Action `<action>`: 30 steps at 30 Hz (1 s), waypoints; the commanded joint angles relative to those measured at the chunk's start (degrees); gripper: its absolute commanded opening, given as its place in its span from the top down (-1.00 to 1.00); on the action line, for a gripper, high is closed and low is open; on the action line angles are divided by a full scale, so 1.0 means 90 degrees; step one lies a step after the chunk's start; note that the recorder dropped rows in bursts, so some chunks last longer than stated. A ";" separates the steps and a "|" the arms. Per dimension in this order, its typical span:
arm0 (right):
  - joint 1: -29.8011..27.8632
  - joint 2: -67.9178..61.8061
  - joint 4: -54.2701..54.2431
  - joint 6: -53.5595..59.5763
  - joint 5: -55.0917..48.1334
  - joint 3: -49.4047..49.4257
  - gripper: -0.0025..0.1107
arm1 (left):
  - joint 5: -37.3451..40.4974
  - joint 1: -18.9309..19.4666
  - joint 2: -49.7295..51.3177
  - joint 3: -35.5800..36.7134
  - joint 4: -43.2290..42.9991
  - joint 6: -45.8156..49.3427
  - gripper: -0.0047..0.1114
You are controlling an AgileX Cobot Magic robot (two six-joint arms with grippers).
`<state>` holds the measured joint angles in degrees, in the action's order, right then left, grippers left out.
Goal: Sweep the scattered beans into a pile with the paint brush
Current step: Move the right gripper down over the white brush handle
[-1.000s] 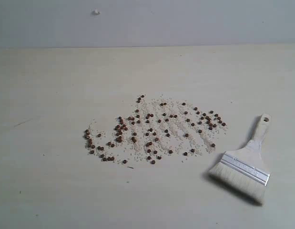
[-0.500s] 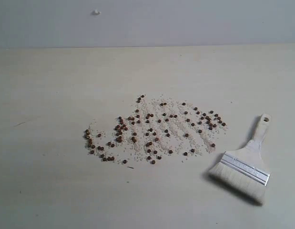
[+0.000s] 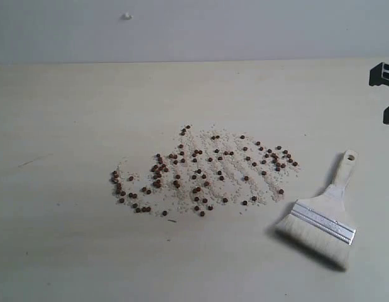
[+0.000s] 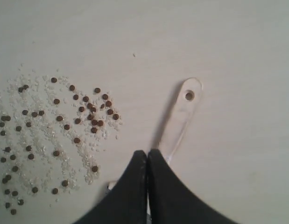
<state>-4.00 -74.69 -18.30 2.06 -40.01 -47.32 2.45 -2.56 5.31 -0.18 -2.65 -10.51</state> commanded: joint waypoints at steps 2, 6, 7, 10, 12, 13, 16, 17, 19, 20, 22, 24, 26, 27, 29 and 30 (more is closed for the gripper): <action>-0.0005 -0.0017 0.0030 0.0096 0.0305 -0.0057 0.96 | -0.0048 -0.0041 0.0001 0.0020 -0.0012 -0.0029 0.92; -0.0005 -0.0140 0.0173 -0.0345 0.0278 -0.0057 0.96 | -0.0048 -0.0041 0.0001 0.0020 -0.0012 -0.0029 0.92; -0.0005 -0.0190 0.0442 -0.0632 0.0215 -0.0057 0.96 | -0.0048 -0.0041 0.0001 0.0020 -0.0012 -0.0029 0.92; -0.0005 -0.0307 0.1512 -0.1811 0.0037 0.0019 0.90 | -0.0048 -0.0041 0.0001 0.0020 -0.0012 -0.0029 0.92; -0.0005 -0.0296 0.2033 -0.2571 0.0171 0.0140 0.79 | -0.0048 -0.0041 0.0001 0.0020 -0.0012 -0.0029 0.92; -0.0005 -0.0295 0.2033 -0.2805 0.0254 0.0199 0.73 | -0.0048 -0.0041 0.0001 0.0020 -0.0012 -0.0029 0.92; 0.0411 -0.0295 0.2033 -0.2858 0.0382 0.0201 0.37 | -0.0048 -0.0041 0.0001 0.0020 -0.0012 -0.0029 0.92; 0.0615 -0.0309 0.2033 -0.2858 0.0486 0.0201 0.23 | -0.0048 -0.0041 0.0001 0.0020 -0.0012 -0.0029 0.92; 0.0926 -0.0456 0.1801 -0.2918 0.0600 0.0201 0.07 | -0.0048 -0.0041 0.0001 0.0020 -0.0012 -0.0029 0.92; 0.0992 -0.0588 0.1668 -0.2917 0.0600 0.0201 0.02 | -0.0048 -0.0041 0.0001 0.0020 -0.0012 -0.0029 0.92; 0.1054 -0.0951 0.1315 -0.2917 0.0556 0.0201 -0.04 | -0.0048 -0.0041 0.0001 0.0020 -0.0012 -0.0029 0.92; 0.1054 -0.1347 0.1253 -0.2917 0.0405 0.0201 -0.05 | -0.0048 -0.0041 0.0001 0.0020 -0.0012 -0.0029 0.92; 0.1054 -0.1719 0.1253 -0.2932 0.0499 0.0201 -0.05 | -0.0048 -0.0041 0.0001 0.0020 -0.0012 -0.0029 0.92; 0.1072 -0.1804 0.1253 -0.3005 0.0626 0.0201 -0.05 | -0.0048 -0.0041 0.0001 0.0020 -0.0012 -0.0029 0.92; 0.1115 -0.1961 0.1262 -0.3128 0.0875 0.0201 -0.05 | -0.0048 -0.0041 0.0001 0.0020 -0.0012 -0.0029 0.92; 0.1115 -0.1987 0.1262 -0.3238 0.1001 0.0201 -0.05 | -0.0048 -0.0041 0.0001 0.0020 -0.0012 -0.0029 0.92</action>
<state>5.80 -91.88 -6.92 -25.59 -33.83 -45.62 2.45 -2.56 5.31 -0.18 -2.65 -10.51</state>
